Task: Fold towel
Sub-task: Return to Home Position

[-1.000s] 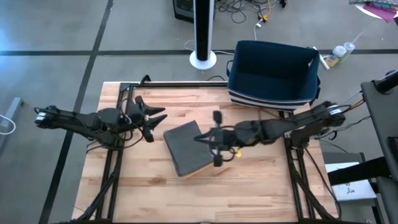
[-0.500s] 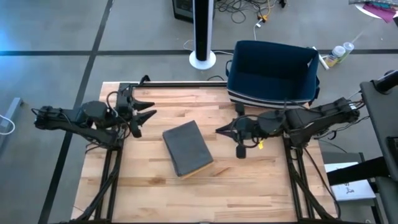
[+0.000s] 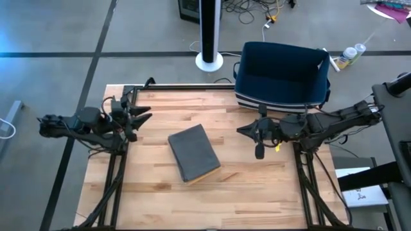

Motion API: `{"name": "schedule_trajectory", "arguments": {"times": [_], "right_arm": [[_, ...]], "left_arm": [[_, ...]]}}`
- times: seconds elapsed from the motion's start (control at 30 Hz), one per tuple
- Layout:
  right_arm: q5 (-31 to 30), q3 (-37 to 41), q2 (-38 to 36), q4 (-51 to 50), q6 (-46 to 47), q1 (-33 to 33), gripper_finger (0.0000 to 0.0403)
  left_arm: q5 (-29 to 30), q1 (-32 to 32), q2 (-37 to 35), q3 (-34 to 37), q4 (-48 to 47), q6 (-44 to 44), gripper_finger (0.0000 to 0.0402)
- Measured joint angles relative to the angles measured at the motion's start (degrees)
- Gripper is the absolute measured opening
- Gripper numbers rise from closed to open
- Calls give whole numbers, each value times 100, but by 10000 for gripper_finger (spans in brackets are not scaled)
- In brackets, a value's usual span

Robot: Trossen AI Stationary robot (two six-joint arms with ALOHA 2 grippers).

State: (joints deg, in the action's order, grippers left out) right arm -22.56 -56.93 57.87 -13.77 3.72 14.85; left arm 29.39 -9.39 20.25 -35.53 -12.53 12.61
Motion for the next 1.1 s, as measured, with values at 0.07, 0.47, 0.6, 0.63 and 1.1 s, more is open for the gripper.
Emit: {"name": "schedule_trajectory", "arguments": {"times": [0.07, 0.47, 0.6, 0.63, 1.1], "right_arm": [[-2, 276, -256, 298, 79, 0, 14], [-1, 2290, -2232, 1362, 531, 27, 14], [47, 2937, -2765, 2141, 434, 26, 14], [49, 3066, -2870, 2266, 421, 28, 14], [154, 3880, -3419, 2481, 552, 26, 14]], "left_arm": [[-14, 0, -193, 48, 4, 36, 140], [-346, 0, -1150, 473, -20, 36, 119], [-640, 0, -1369, 697, 196, -4, 116], [-640, 0, -1417, 767, 250, -8, 116], [-23, -2, -1518, 1285, 384, -42, 140]]}}
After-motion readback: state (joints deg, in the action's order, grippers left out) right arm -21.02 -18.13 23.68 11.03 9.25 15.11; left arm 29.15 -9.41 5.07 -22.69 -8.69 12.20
